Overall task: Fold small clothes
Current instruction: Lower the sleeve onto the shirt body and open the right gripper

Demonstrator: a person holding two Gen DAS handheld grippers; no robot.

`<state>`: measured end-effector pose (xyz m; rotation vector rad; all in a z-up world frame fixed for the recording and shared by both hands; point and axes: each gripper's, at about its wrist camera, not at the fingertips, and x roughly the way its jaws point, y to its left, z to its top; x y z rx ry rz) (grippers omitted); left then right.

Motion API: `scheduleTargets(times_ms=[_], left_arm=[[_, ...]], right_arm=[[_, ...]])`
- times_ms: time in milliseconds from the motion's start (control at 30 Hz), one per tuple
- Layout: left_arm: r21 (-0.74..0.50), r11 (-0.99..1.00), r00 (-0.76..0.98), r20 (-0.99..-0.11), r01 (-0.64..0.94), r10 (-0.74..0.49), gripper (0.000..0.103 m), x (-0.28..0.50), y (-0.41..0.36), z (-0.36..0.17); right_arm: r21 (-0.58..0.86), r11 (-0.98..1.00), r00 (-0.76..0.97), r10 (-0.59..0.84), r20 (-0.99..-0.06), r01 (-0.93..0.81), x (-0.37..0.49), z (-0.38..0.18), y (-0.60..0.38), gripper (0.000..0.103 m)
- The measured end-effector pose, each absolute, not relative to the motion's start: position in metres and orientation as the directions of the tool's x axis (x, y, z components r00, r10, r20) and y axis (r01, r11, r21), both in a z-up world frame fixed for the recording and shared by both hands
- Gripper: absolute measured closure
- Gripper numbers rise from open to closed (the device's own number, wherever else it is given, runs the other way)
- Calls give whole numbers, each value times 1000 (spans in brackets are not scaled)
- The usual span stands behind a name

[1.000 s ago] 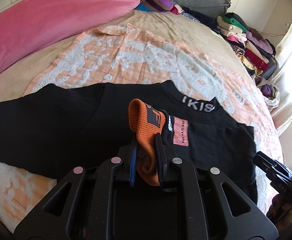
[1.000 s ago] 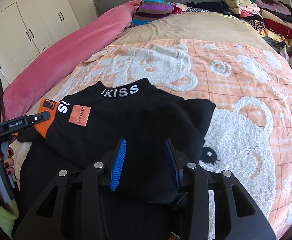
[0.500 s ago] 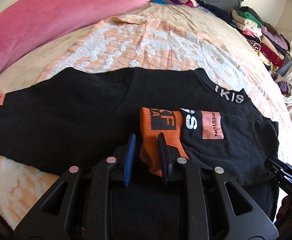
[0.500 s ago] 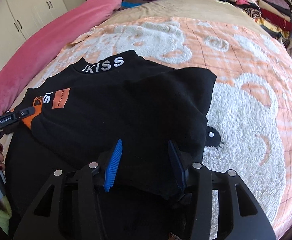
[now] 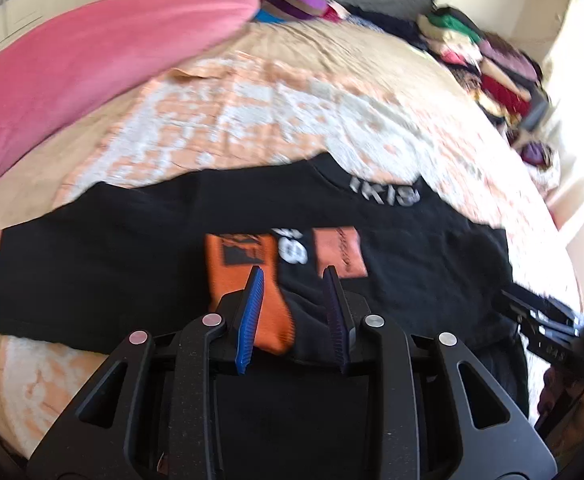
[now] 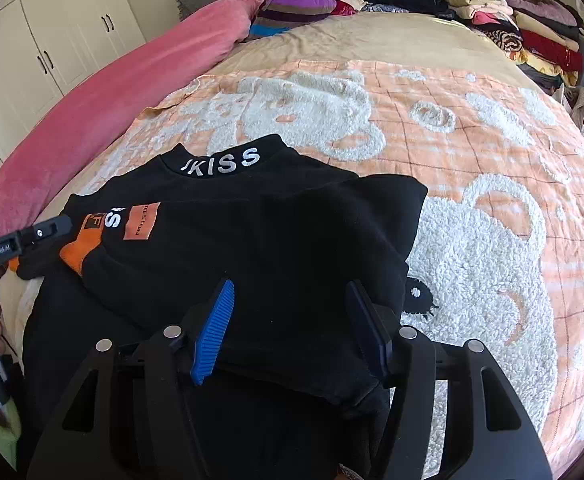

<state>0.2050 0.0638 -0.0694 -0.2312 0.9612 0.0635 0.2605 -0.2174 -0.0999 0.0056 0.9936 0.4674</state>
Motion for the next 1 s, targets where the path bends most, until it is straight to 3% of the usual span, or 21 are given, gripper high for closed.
scheduleTargets(times_ms=[133, 300, 433, 800, 1000], left_arm=[[-121, 981, 517, -856, -149, -27, 62, 211, 53, -93], [-77, 988, 485, -874, -135, -2, 59, 211, 48, -111], [-103, 986, 494, -869, -134, -23, 51, 210, 50, -106], [-122, 982, 527, -849, -142, -29, 32, 202, 52, -80], [-112, 981, 554, -832, -158, -6, 22, 195, 60, -62]], right_arm=[[218, 907, 417, 365, -832, -360, 263, -112, -217, 46], [217, 906, 412, 365, -834, -363, 263, -115, -216, 44], [263, 896, 421, 407, -811, -359, 262, -107, -220, 29], [289, 876, 486, 459, -744, -385, 254, -72, -219, 11], [250, 871, 533, 463, -708, -424, 242, -48, -211, 11]])
